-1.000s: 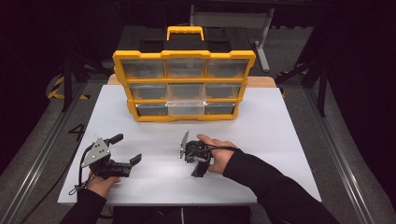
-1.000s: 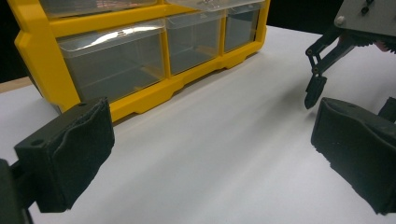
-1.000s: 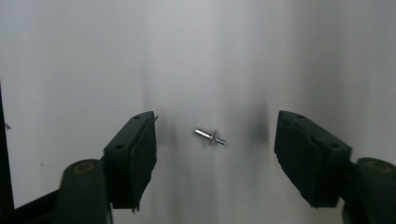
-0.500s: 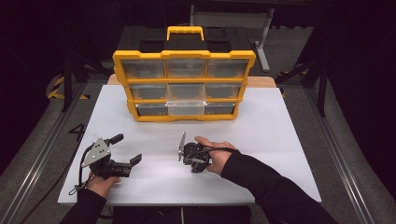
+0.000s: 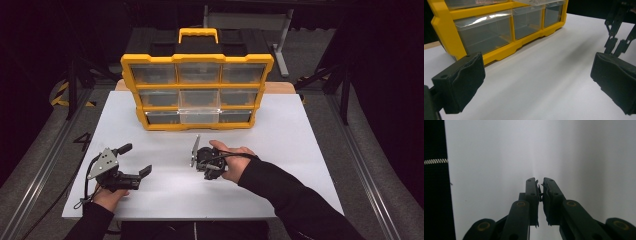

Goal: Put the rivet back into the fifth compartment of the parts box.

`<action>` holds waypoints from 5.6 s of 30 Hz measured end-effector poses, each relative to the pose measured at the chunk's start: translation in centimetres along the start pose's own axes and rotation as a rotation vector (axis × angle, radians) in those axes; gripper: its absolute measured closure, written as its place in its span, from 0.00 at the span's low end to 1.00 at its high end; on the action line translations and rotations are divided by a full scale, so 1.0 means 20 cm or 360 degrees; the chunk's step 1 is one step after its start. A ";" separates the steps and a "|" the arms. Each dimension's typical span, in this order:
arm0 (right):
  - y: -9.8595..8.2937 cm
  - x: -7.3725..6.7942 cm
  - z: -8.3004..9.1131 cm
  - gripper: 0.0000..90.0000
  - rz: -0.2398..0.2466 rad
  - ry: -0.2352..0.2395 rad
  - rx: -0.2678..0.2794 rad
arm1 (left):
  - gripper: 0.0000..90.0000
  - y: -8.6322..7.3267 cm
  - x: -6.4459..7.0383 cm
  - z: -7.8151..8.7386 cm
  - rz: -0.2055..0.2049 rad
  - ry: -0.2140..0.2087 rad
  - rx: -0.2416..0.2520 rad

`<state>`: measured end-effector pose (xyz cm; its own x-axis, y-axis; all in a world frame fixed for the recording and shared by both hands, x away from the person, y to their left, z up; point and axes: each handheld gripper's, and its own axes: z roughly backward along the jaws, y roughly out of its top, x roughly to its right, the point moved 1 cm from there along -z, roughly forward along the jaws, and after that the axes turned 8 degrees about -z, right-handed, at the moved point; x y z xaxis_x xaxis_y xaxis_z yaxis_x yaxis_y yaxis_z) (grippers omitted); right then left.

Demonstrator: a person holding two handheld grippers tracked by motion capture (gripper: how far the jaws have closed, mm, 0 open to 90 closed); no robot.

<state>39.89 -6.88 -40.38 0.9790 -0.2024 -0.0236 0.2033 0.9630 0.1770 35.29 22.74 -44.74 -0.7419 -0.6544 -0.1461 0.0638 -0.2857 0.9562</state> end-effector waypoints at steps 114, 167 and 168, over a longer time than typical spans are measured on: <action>0.34 0.69 0.55 0.86 -0.0247 -0.0223 0.0194 | 0.00 0.00 0.00 0.00 -0.0003 -0.0018 -0.0012; -0.75 0.28 0.51 0.03 -0.0463 -0.0449 0.1694 | 0.00 0.03 -0.01 0.01 -0.0003 -0.0020 0.0019; -0.76 0.28 0.49 0.03 -0.0468 -0.0444 0.1707 | 0.00 0.03 -0.01 0.02 -0.0004 -0.0020 0.0021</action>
<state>42.11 -24.46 -33.60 0.8313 -0.5558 -0.0073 0.1766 0.2516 0.9516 35.20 22.93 -44.09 -0.7502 -0.6451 -0.1452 0.0535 -0.2780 0.9591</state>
